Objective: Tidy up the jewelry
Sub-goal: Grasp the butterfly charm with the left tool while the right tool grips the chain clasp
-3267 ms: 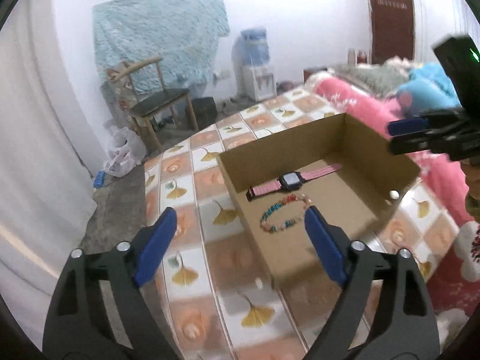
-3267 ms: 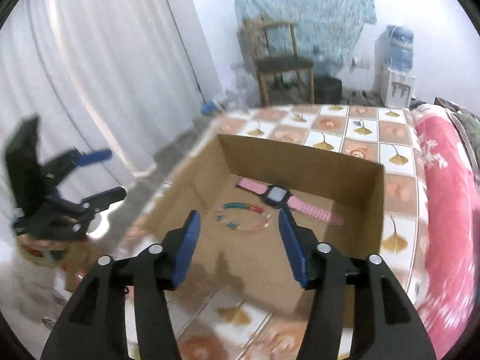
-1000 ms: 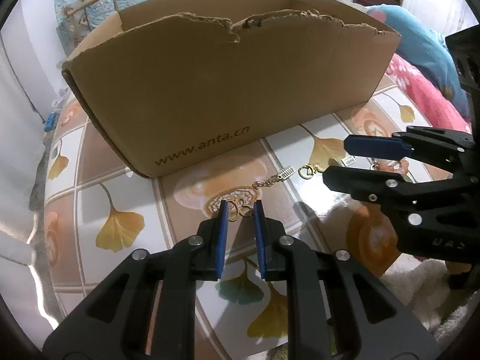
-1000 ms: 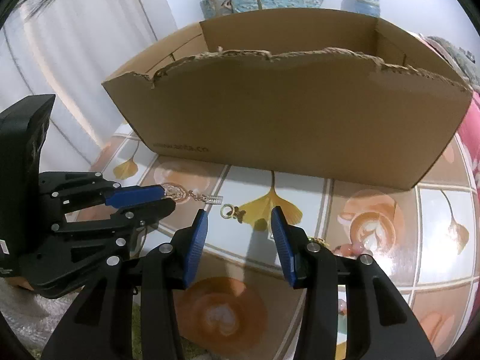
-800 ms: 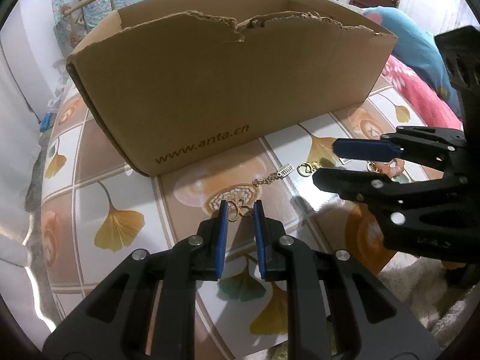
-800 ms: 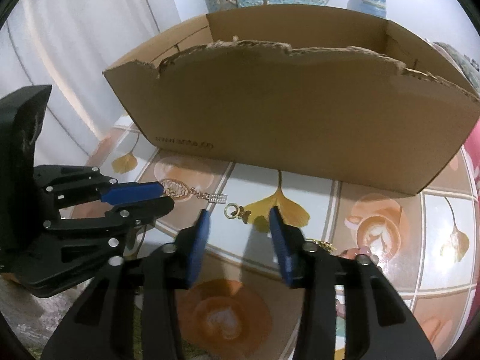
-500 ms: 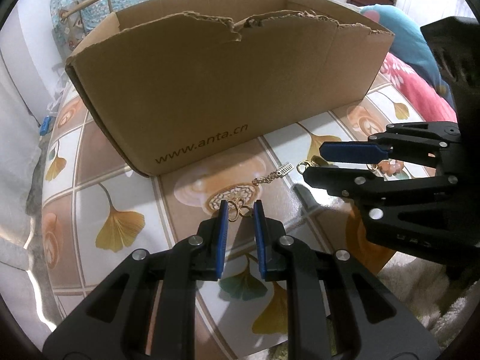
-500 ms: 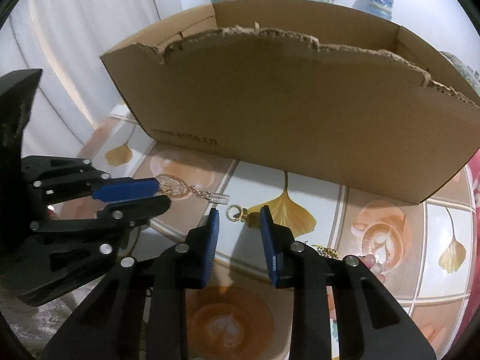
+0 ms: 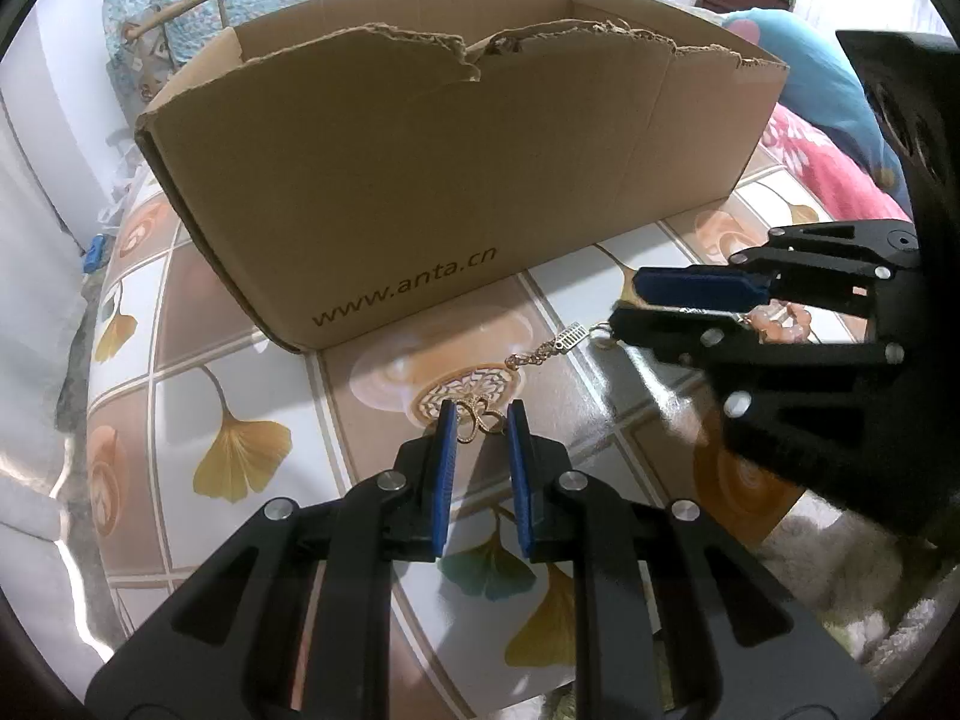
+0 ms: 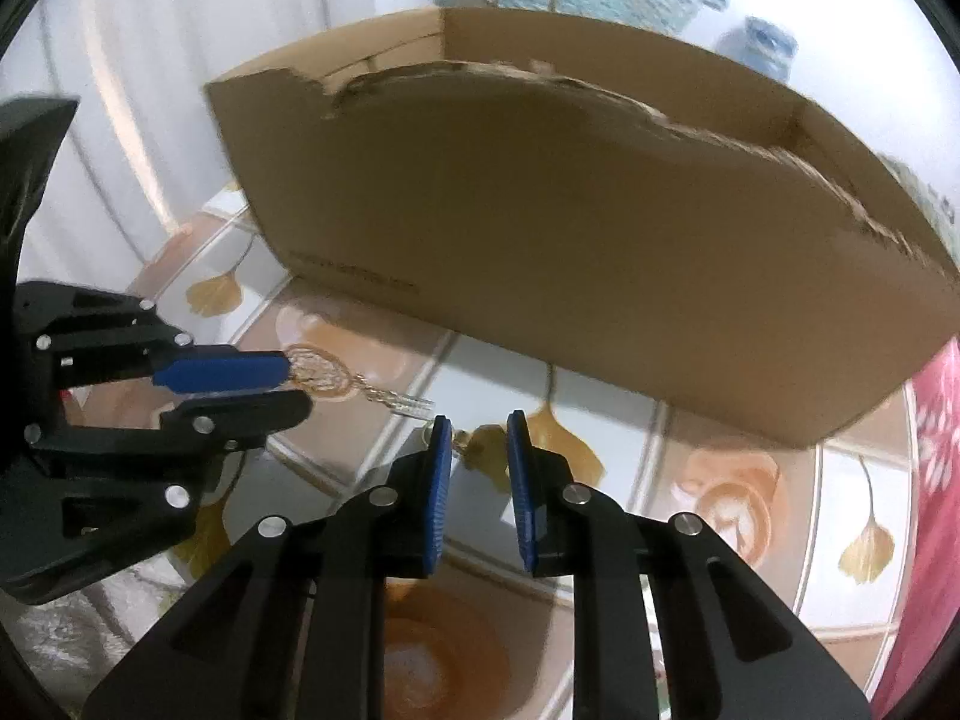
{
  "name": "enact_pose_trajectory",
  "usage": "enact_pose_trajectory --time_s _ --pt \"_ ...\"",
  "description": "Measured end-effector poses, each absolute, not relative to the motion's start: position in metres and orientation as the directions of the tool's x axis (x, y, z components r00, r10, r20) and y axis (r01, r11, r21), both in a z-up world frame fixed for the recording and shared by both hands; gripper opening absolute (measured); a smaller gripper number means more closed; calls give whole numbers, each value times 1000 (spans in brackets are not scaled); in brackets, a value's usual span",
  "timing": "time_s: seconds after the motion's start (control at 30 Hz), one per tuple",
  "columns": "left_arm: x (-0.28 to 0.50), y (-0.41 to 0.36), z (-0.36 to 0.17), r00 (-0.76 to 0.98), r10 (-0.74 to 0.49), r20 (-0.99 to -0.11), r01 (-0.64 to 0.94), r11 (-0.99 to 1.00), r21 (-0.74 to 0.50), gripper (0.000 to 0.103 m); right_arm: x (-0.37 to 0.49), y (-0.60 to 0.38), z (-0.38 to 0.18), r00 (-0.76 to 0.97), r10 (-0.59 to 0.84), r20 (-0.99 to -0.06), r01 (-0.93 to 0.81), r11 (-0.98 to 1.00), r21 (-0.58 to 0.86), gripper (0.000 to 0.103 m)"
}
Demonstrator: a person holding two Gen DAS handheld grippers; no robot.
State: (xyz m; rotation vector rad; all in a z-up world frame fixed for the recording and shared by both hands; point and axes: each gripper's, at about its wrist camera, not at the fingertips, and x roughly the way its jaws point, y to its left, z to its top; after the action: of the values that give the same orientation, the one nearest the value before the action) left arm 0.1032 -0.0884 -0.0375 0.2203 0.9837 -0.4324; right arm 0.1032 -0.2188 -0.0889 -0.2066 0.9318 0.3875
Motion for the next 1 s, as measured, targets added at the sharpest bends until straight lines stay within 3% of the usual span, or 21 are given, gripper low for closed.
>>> enact_pose_trajectory --time_s 0.4,0.57,1.0 --pt "101 -92 -38 484 -242 -841 444 896 -2 16 101 -229 -85 524 271 -807 -427 904 25 19" --pt "101 -92 -38 484 -241 -841 443 896 -2 16 106 -232 -86 494 316 -810 -449 890 73 14" --pt "100 -92 -39 484 -237 -842 447 894 6 16 112 -241 -86 417 389 -821 -598 798 74 14"
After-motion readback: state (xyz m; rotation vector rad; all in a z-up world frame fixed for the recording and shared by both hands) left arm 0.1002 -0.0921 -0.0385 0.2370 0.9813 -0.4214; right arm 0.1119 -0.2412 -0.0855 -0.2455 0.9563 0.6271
